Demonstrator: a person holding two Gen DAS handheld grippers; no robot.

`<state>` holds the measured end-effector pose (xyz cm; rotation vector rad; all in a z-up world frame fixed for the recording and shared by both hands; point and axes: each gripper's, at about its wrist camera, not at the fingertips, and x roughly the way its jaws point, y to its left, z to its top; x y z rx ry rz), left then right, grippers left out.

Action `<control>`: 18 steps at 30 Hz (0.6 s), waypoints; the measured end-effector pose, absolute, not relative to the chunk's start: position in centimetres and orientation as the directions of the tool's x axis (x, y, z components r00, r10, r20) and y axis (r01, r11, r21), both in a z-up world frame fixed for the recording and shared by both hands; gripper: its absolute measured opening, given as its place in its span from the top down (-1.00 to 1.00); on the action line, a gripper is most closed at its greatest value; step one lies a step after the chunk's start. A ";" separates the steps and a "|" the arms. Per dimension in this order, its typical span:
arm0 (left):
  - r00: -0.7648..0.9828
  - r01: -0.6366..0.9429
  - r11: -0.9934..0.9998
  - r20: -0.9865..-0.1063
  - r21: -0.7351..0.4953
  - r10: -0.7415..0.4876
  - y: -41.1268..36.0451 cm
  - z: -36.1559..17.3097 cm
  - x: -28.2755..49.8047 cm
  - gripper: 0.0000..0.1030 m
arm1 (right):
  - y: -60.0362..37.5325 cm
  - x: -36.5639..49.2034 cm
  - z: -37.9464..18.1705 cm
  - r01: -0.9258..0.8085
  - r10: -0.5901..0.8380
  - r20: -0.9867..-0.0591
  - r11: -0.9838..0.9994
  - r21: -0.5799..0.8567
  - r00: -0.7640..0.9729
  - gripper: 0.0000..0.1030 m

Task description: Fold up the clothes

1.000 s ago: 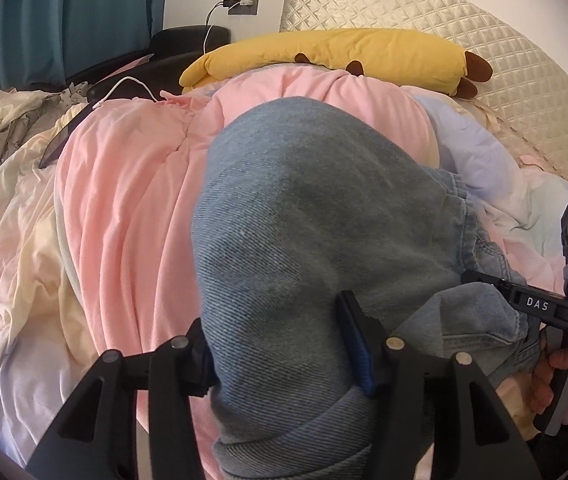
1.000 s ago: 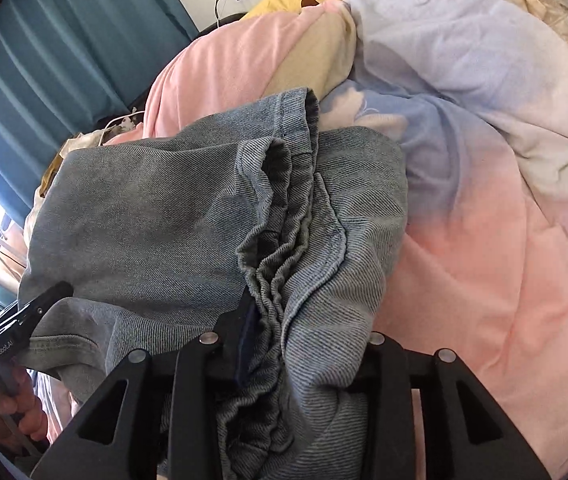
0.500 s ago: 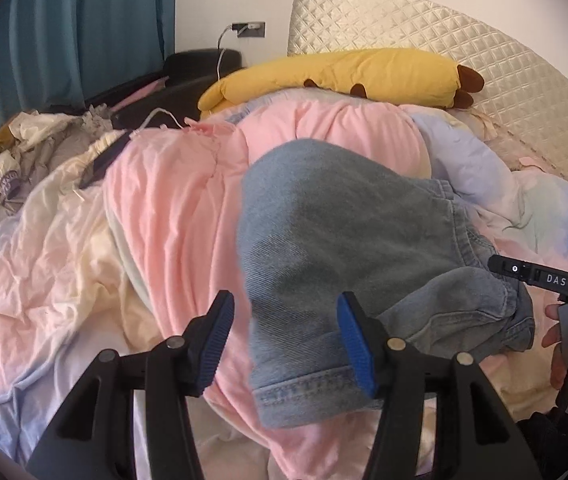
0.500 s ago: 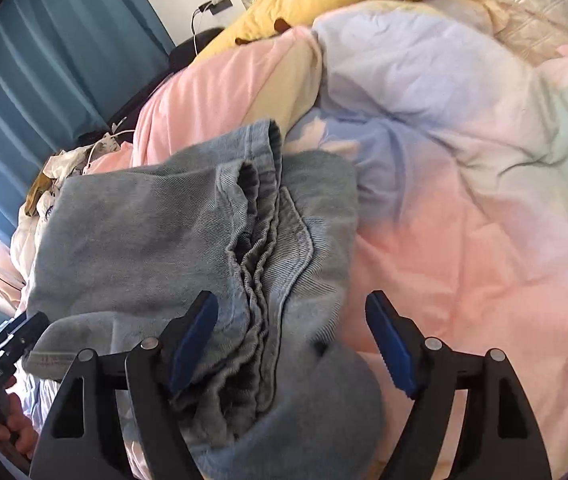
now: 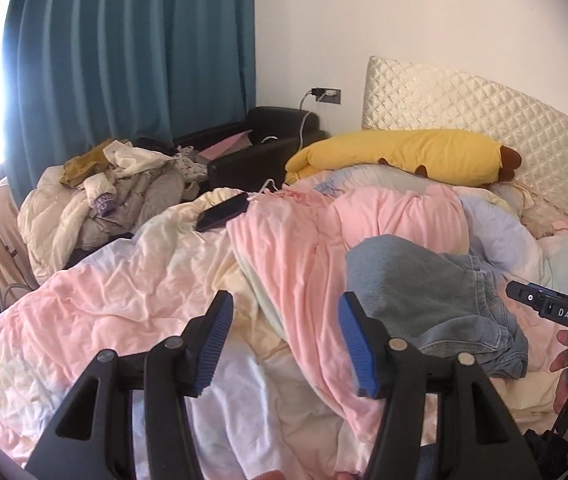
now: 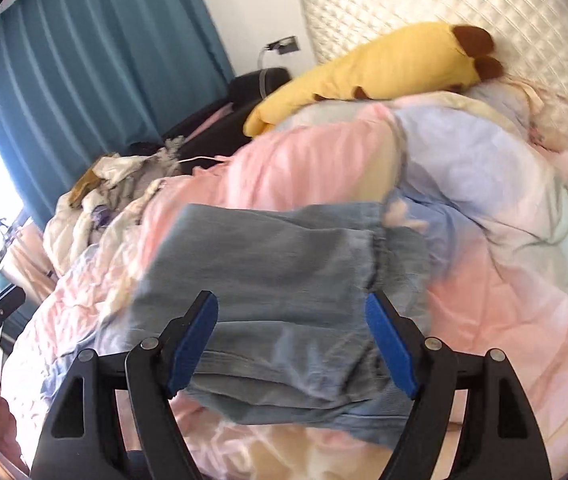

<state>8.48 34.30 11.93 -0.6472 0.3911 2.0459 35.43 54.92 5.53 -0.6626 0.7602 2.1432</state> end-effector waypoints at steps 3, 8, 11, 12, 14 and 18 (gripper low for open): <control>-0.482 -0.819 -0.573 -0.567 0.021 0.668 31.2 13.6 7.6 -0.09 | 52.5 33.5 7.5 -0.752 0.469 -0.633 -0.590 0.294 -0.615 -0.50; -0.567 -0.750 -0.661 -0.544 0.030 0.619 25.8 15.4 6.3 -0.09 | 48.8 30.0 9.5 -0.689 0.444 -0.601 -0.676 0.262 -0.665 -0.50; -0.606 -0.708 -0.705 -0.540 0.031 0.585 22.5 16.2 5.7 -0.09 | 46.6 27.6 10.5 -0.639 0.408 -0.584 -0.724 0.261 -0.701 -0.50; -0.622 -0.692 -0.721 -0.534 0.035 0.572 21.3 16.4 5.6 -0.09 | 45.9 26.8 10.9 -0.621 0.397 -0.576 -0.739 0.261 -0.715 -0.50; -0.653 -0.660 -0.750 -0.522 0.039 0.548 19.0 16.9 5.4 -0.09 | 44.4 25.2 11.8 -0.586 0.375 -0.560 -0.768 0.258 -0.738 -0.50; -0.709 -0.588 -0.808 -0.504 0.037 0.493 14.3 17.4 4.7 -0.09 | 40.8 21.6 13.2 -0.522 0.344 -0.533 -0.822 0.227 -0.773 -0.50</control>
